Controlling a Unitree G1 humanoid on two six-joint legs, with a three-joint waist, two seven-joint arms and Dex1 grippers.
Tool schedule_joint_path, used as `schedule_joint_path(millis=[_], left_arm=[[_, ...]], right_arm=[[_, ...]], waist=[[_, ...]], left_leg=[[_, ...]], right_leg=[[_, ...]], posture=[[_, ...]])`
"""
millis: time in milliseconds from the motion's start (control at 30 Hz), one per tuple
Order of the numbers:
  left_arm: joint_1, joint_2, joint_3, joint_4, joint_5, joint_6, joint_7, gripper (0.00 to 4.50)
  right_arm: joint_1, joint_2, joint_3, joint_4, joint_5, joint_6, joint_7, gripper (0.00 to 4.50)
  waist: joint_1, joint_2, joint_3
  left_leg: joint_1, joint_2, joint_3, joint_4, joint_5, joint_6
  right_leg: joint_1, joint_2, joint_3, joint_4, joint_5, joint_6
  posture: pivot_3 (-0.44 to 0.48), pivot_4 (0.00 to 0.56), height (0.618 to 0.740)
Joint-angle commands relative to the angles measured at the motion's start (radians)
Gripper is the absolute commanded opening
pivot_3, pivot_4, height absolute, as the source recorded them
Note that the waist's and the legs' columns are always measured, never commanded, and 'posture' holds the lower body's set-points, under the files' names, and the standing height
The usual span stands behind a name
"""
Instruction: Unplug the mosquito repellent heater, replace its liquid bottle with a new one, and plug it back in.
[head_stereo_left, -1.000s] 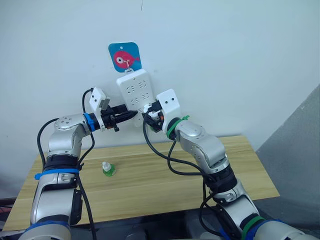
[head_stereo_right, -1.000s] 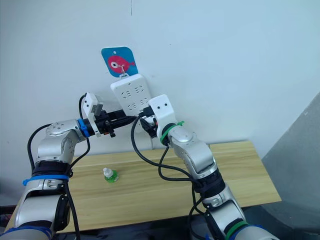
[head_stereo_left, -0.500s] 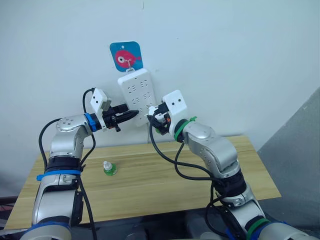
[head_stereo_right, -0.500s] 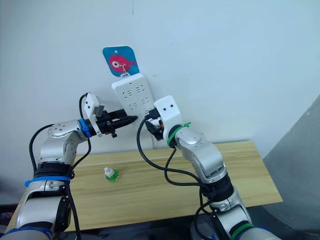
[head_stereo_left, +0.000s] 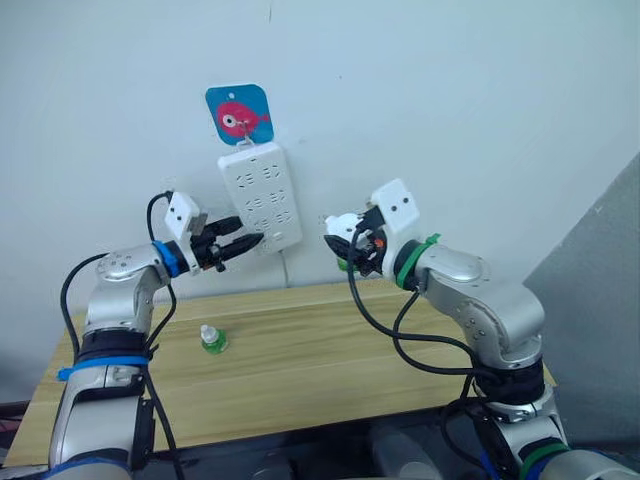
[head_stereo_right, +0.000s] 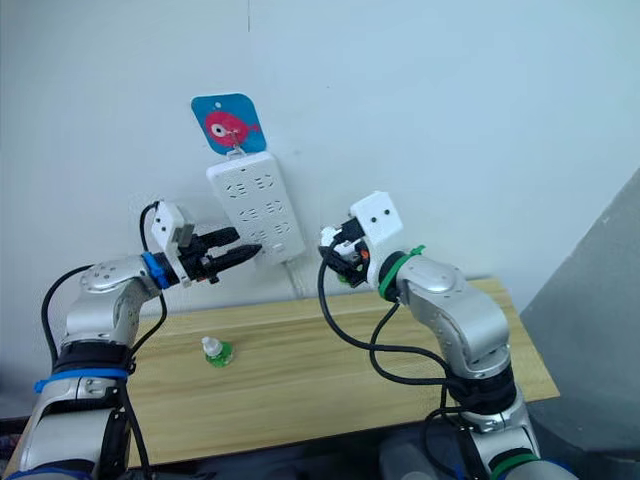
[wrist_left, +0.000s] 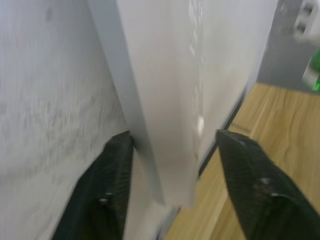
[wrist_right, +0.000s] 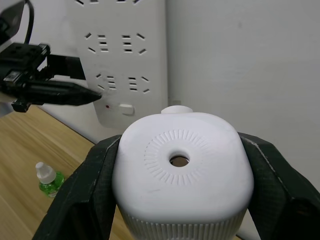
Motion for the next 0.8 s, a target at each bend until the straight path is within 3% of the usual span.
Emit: schedule_joint_path(millis=[33, 100, 233, 367, 533, 700, 800], left_arm=[[0.095, 0.070, 0.075, -0.183, -0.022, -0.102, -0.022, 3.82], [0.168, 0.095, 0.121, -0.280, -0.062, -0.096, -0.023, 4.47], [0.313, 0.095, 0.172, -0.497, -0.122, -0.063, 0.004, 4.50], [0.403, 0.033, 0.139, -0.719, -0.166, 0.019, 0.109, 4.50], [0.416, -0.054, 0.017, -0.904, -0.223, 0.156, 0.205, 4.50], [0.366, -0.105, -0.059, -0.931, -0.254, 0.228, 0.236, 4.50], [0.356, -0.109, -0.069, -0.933, -0.260, 0.240, 0.241, 4.50]], right_arm=[[-0.009, 0.009, -0.064, -0.069, 0.060, 0.002, 0.011, 2.97], [-0.007, 0.010, -0.094, -0.079, 0.089, 0.007, 0.020, 2.97], [-0.006, 0.010, -0.155, -0.082, 0.143, 0.002, 0.029, 2.97], [-0.005, 0.073, -0.266, -0.079, 0.240, 0.033, -0.001, 2.97], [-0.008, 0.202, -0.428, -0.078, 0.381, 0.109, -0.096, 2.97], [-0.012, 0.315, -0.539, -0.084, 0.525, 0.165, -0.220, 2.97], [-0.012, 0.317, -0.553, -0.079, 0.589, 0.168, -0.276, 2.97]], waist=[[-0.010, 0.000, 0.000], [-0.014, 0.000, 0.000], [-0.010, 0.002, 0.001], [-0.002, 0.002, 0.001], [0.013, 0.002, 0.002], [0.015, 0.004, 0.003], [0.010, 0.007, 0.003]], left_leg=[[-0.002, 0.001, 0.000, 0.000, 0.000, 0.000], [-0.003, 0.002, 0.000, 0.000, 0.000, 0.000], [-0.002, 0.002, 0.000, -0.001, 0.000, 0.000], [-0.001, 0.001, 0.001, 0.000, 0.000, 0.000], [-0.001, -0.001, 0.001, 0.002, 0.000, 0.000], [0.000, 0.002, 0.001, 0.002, 0.000, 0.000], [0.000, 0.003, 0.001, 0.001, 0.000, 0.000]], right_leg=[[-0.003, -0.002, 0.000, 0.002, 0.000, 0.000], [-0.005, -0.003, 0.000, 0.003, -0.001, -0.002], [-0.004, -0.003, 0.000, 0.004, -0.002, -0.003], [-0.002, -0.002, 0.000, 0.004, -0.003, -0.002], [-0.001, 0.000, 0.000, 0.003, -0.003, -0.001], [-0.001, 0.006, 0.001, 0.004, -0.003, -0.002], [-0.001, 0.007, 0.001, 0.004, -0.003, -0.002]], posture=[[-0.194, 0.059, 0.740], [-0.191, 0.058, 0.740], [-0.172, 0.057, 0.740], [-0.153, 0.058, 0.740], [-0.159, 0.059, 0.740], [-0.174, 0.060, 0.740], [-0.174, 0.060, 0.740]])
